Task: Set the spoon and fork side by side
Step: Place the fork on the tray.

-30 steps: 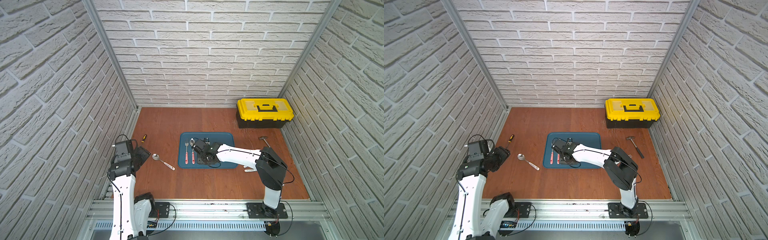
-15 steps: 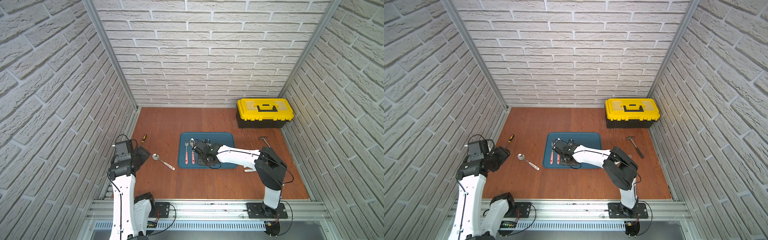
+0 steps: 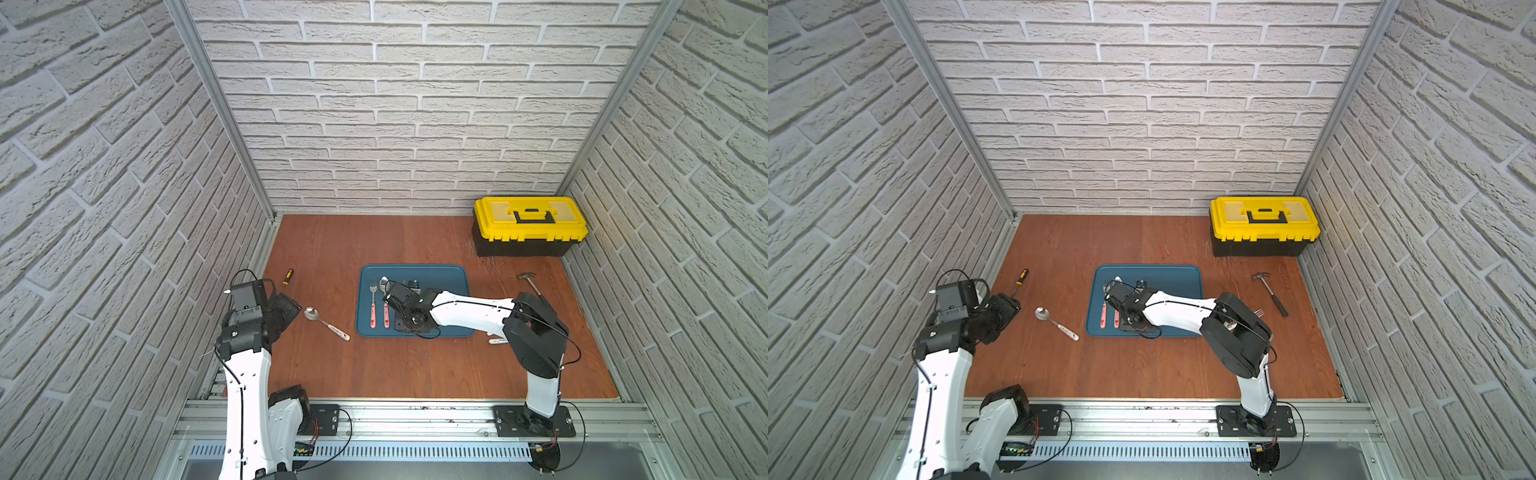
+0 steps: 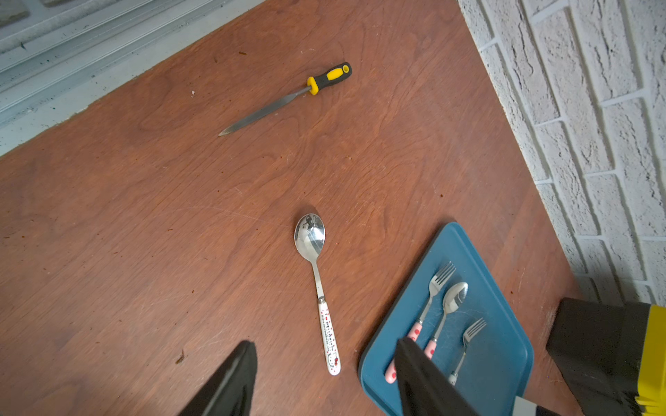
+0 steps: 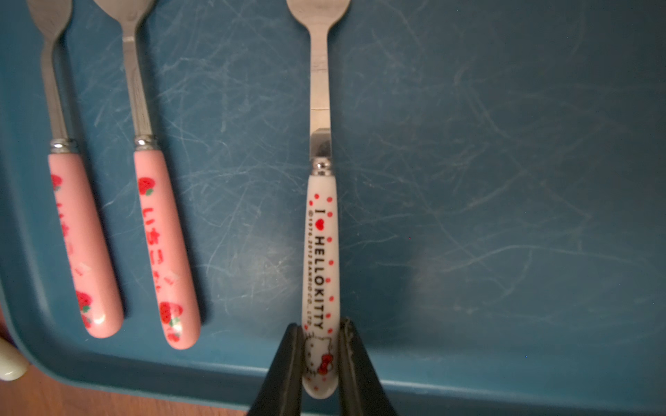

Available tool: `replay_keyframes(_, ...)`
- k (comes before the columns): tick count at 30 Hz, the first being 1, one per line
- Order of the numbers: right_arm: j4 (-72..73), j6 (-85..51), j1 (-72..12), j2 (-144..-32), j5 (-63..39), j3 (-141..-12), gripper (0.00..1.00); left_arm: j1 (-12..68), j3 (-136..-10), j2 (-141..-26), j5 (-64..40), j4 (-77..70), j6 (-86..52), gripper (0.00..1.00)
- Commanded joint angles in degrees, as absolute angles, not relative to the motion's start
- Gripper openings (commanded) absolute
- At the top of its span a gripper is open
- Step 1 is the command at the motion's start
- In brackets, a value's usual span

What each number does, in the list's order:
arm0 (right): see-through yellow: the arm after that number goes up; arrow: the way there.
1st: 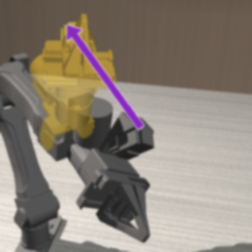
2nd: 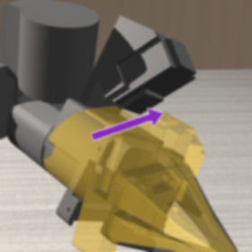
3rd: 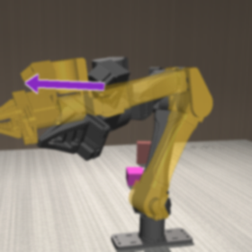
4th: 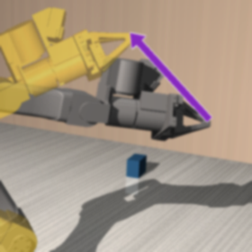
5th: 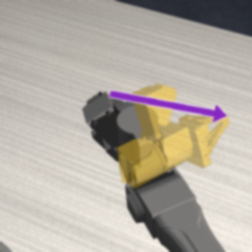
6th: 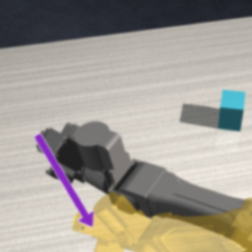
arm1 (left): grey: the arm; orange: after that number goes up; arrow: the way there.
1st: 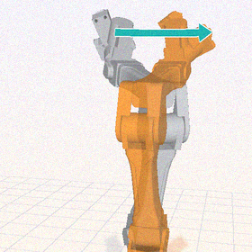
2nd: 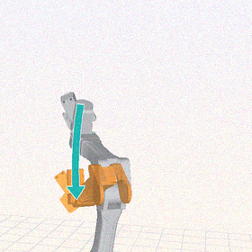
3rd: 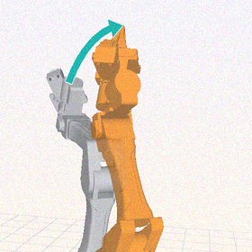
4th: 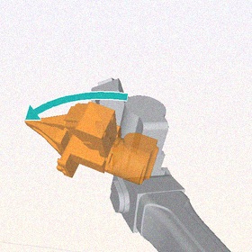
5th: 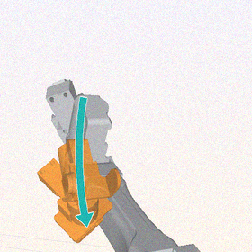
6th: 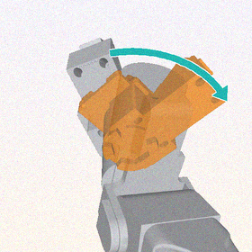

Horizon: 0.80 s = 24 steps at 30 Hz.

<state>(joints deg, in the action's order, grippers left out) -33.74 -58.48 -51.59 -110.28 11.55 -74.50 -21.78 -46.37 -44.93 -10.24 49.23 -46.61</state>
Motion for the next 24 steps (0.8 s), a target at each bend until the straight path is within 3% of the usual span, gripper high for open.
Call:
replay_keyframes(1,-33.44,-57.92,-51.58,-110.91,12.35,-74.71,0.11,-21.34,-45.57,-44.65,-10.46,47.50,-46.42,0.66)
replay_keyframes(24,-33.95,-56.51,-51.50,-111.91,12.39,-75.50,0.23,-21.34,-45.61,-44.65,-10.72,47.36,-45.88,0.66)
